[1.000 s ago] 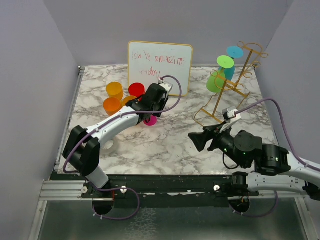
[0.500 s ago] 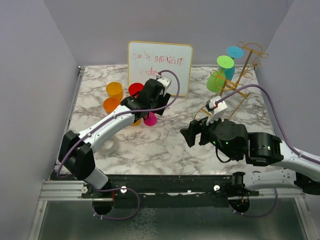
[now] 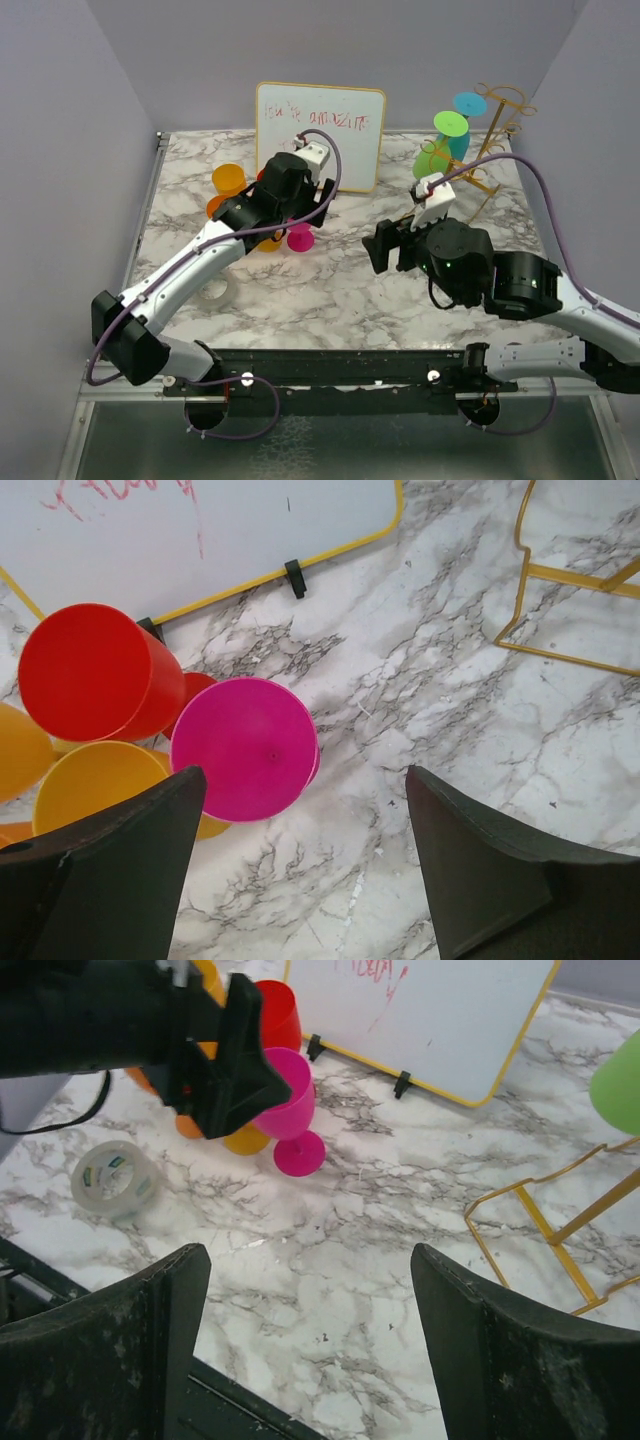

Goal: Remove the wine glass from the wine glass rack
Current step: Pick up the wine glass from the wine rack.

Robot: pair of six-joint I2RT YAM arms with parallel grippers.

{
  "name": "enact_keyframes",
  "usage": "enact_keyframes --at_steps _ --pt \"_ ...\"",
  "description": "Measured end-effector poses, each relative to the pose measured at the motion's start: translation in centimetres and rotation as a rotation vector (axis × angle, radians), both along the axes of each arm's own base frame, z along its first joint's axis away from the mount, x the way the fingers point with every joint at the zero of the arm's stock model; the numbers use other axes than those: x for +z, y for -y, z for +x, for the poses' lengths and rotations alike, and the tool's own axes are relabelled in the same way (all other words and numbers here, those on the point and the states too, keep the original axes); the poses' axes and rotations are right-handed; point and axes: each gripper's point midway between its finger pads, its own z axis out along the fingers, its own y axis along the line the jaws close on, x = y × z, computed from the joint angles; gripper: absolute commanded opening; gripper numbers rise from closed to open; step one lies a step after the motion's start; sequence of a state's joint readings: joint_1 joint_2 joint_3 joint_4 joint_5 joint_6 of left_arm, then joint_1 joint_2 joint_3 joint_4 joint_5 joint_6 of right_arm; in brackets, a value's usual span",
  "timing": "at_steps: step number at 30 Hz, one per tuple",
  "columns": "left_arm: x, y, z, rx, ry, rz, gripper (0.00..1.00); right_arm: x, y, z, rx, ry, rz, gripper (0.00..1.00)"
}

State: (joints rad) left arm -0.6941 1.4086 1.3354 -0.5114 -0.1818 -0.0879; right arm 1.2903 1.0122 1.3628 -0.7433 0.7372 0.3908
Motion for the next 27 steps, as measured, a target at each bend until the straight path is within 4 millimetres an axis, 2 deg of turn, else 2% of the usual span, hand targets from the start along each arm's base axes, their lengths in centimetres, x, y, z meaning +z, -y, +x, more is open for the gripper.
enact_keyframes --at_steps 7,11,16,18,21,24,27 --pt "5.7 -1.9 -2.4 0.013 0.109 -0.117 0.96 0.2 0.1 3.6 -0.047 0.009 -0.077 0.89" --pt "7.4 -3.9 -4.5 0.034 0.159 -0.172 0.99 2.3 -0.5 5.3 -0.06 0.044 -0.074 0.89" --pt "7.3 -6.8 -7.2 0.091 0.183 -0.221 0.99 6.7 0.5 7.1 -0.113 0.144 -0.019 0.89" --pt "7.0 -7.8 -8.0 0.112 0.187 -0.233 0.99 9.0 1.9 8.6 -0.168 0.181 0.0 0.89" --pt "6.5 -9.3 -9.2 0.144 0.199 -0.255 0.99 11.3 4.3 11.3 -0.263 0.211 0.017 0.89" --pt "5.5 -10.2 -10.0 0.166 0.198 -0.26 0.99 11.7 6.6 14.2 -0.33 0.205 0.009 0.89" --pt "3.9 -10.5 -10.3 0.175 0.177 -0.249 0.99 10.8 9.2 17.2 -0.376 0.165 0.015 0.89"
